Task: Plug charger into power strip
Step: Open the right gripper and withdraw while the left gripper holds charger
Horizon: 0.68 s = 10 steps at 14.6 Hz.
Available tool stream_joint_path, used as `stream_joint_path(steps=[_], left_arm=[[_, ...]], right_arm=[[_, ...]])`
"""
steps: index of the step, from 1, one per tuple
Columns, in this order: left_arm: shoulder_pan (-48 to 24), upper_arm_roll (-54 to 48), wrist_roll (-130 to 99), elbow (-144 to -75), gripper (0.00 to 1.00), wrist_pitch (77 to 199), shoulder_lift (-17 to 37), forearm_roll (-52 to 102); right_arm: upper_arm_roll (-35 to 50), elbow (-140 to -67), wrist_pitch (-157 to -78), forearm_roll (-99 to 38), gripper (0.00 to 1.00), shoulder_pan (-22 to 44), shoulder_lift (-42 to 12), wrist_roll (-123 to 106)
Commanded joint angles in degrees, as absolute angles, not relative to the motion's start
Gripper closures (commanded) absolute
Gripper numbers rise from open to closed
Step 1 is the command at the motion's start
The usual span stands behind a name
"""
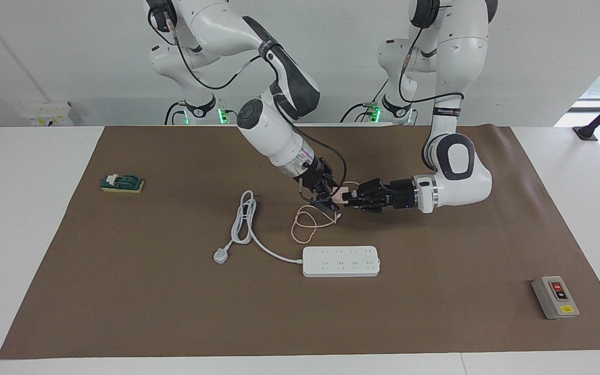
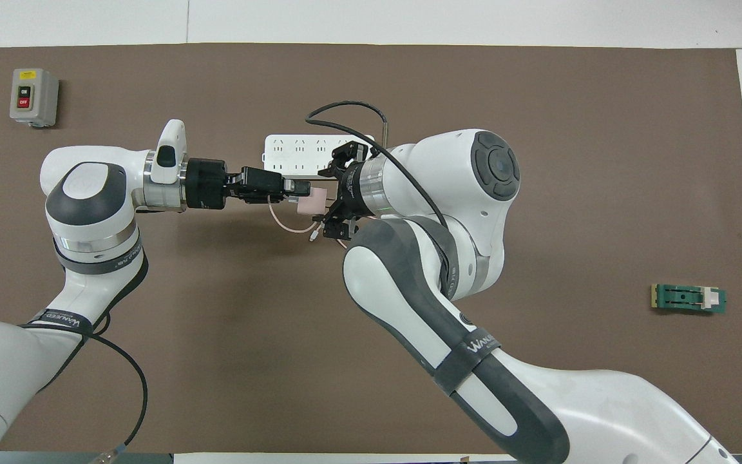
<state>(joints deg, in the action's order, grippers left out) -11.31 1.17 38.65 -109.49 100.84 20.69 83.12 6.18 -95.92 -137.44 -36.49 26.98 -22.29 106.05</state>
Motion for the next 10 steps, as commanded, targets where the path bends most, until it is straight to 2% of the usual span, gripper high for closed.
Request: stream_joint_path(steps=[1, 6, 10], left_arm=[[-10.5, 1.1, 39.1, -111.6, 1.00, 99.8, 18.5, 82.2], [-10.3, 2.7, 36.1, -111.1, 1.00, 100.6, 17.8, 80.7], [-9.6, 4.1, 31.6, -109.4, 1.00, 102.2, 16.4, 71.1]], right_arm=[[6.4, -95.9, -136.8, -35.3, 0.00, 26.3, -21.6, 107.8], [6.3, -95.9, -134.9, -33.0, 0.00, 24.2, -20.4, 105.1], [6.3, -95.5, -130.4, -32.4, 0.00, 20.5, -19.3, 99.7]])
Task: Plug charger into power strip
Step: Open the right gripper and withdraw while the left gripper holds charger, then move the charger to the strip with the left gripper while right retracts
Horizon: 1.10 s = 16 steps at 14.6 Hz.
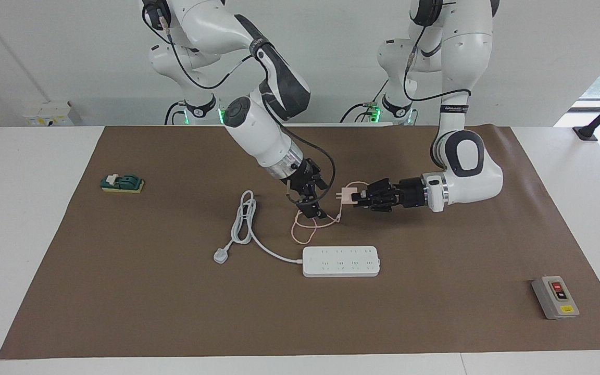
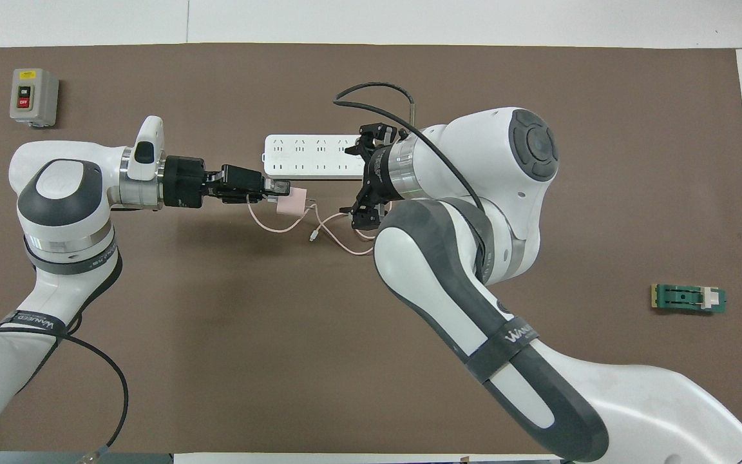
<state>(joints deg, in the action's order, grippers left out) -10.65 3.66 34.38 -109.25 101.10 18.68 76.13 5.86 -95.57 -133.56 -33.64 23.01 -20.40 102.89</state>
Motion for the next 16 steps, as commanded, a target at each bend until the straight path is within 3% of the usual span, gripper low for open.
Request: stream_joint_path(steps=[1, 8, 12, 16], left_arm=[[-9.4, 4.4, 31.8, -109.2, 1.00, 102.3, 16.3, 68.4], [-13.4, 4.0, 31.7, -99.2, 1.00, 103.8, 14.3, 42.9], [-20.3, 3.9, 33.9, -92.3, 1.00, 104.1, 14.9, 27.7], [-27.1, 3.8, 43.2, -92.0, 1.00, 113.4, 14.9, 14.4]], right_arm=[[6.3, -95.5, -129.0, -32.0, 0.00, 19.2, -18.6, 97.4], [6.3, -95.5, -118.7, -25.5, 0.00, 11.5, -14.3, 74.6], [6.3, -95.4, -115.1, -21.3, 0.00, 7.2, -12.0, 61.5], [6.2, -95.3, -114.2, -18.7, 0.00, 2.6, -10.9, 47.8]])
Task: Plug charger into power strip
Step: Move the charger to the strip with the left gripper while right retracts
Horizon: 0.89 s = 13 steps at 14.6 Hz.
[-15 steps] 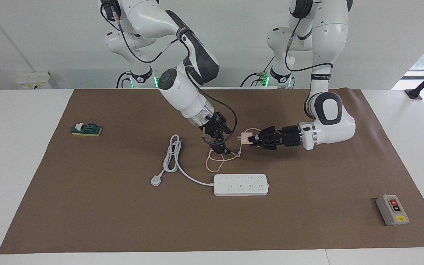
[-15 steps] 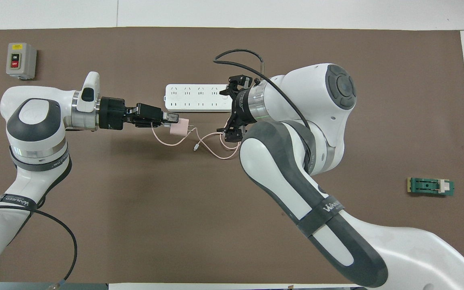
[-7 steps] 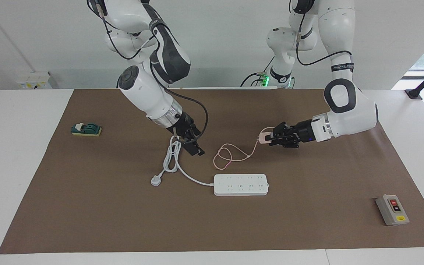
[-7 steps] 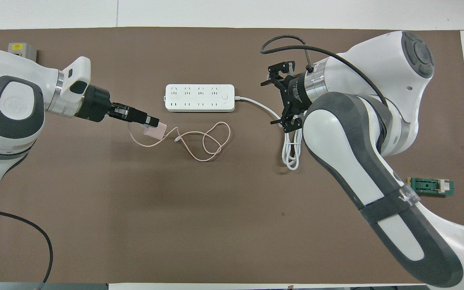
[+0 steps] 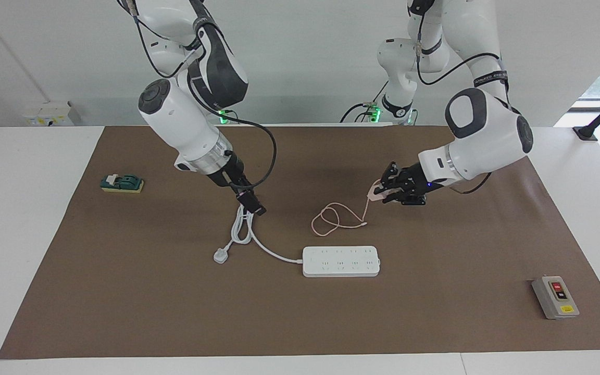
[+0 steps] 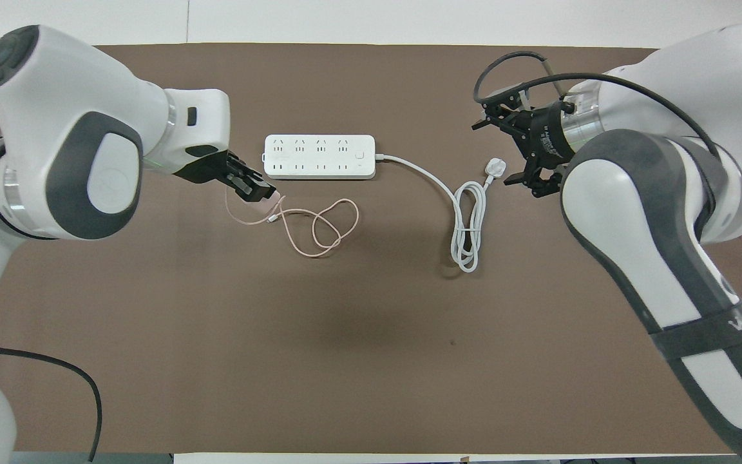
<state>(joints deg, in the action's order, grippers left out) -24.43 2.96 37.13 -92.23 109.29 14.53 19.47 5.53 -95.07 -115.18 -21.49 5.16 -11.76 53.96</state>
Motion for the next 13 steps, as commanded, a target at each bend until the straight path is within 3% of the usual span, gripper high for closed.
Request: stream_joint_path(steps=[1, 7, 13], left_arm=[[-27.5, 3.9, 44.8, -92.2, 1.00, 114.3, 14.9, 13.5], [-30.4, 3.8, 56.3, -93.6, 1.00, 120.6, 14.9, -0.1], [-30.5, 3.6, 56.4, -98.2, 1.00, 128.9, 16.6, -1.5]], right_arm=[[6.2, -95.3, -114.1, -16.5, 0.00, 1.9, -10.8, 45.2], [6.2, -95.4, -109.0, -9.1, 0.00, -3.7, -8.1, 25.6], [6.2, -95.7, -103.6, -2.8, 0.00, -8.5, -5.2, 15.8]])
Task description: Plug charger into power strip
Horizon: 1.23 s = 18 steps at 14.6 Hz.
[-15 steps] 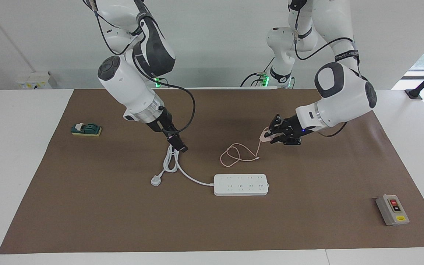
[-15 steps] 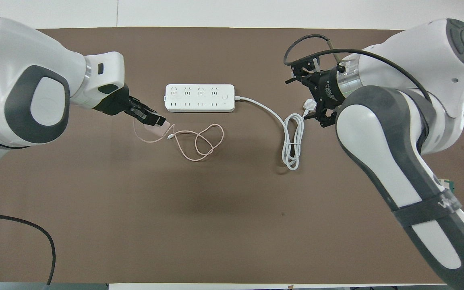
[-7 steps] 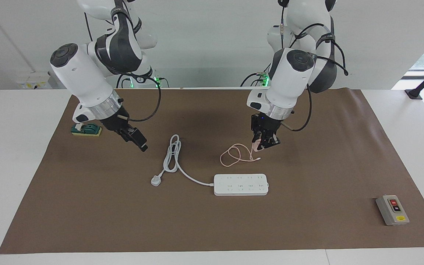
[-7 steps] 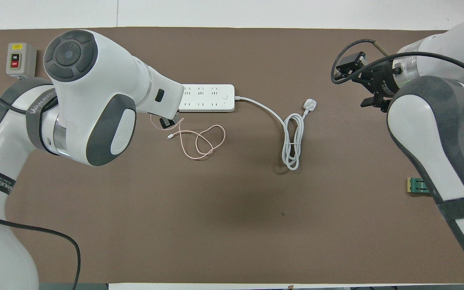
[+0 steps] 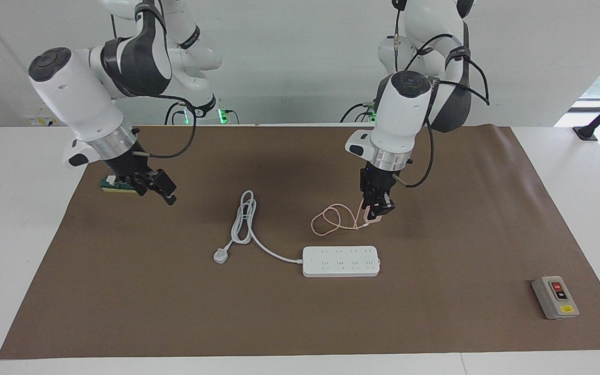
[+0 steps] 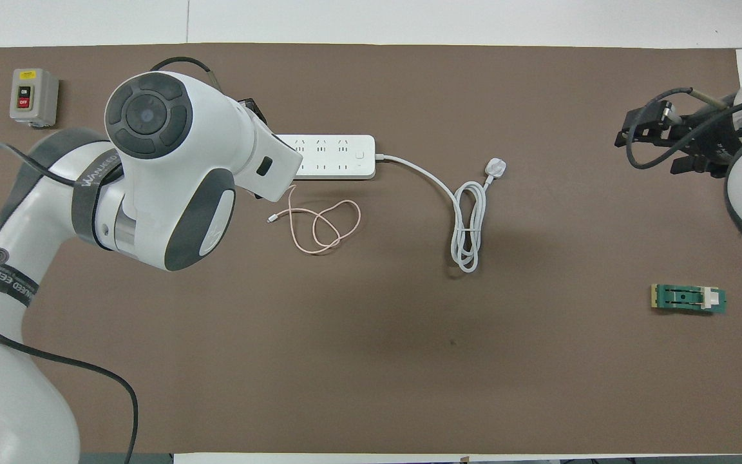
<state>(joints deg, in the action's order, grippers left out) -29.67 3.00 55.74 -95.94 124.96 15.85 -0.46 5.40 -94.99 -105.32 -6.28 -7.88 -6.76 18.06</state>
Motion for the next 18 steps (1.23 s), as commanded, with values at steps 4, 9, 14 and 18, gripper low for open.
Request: stream_joint_path(steps=[4, 9, 14, 18], left_arm=[[-30.1, 3.8, 56.9, -98.0, 1.00, 131.9, 18.5, -1.6], [-29.5, 3.8, 57.3, -98.6, 1.00, 134.4, 20.1, -1.5], [-28.0, 3.8, 57.7, -98.3, 1.00, 132.2, 20.2, -1.4], [-29.4, 3.8, 53.2, -98.0, 1.00, 132.0, 20.3, 0.2]], right_arm=[[6.2, -96.3, -101.2, -2.1, 0.00, -10.1, -3.4, 10.1], [6.2, -102.9, -101.9, -2.0, 0.00, -11.6, 1.1, 5.6], [6.3, -100.7, -99.6, -2.0, 0.00, -10.9, 2.3, 5.6], [6.4, -96.5, -95.6, -1.6, 0.00, -10.8, 0.9, 5.6]])
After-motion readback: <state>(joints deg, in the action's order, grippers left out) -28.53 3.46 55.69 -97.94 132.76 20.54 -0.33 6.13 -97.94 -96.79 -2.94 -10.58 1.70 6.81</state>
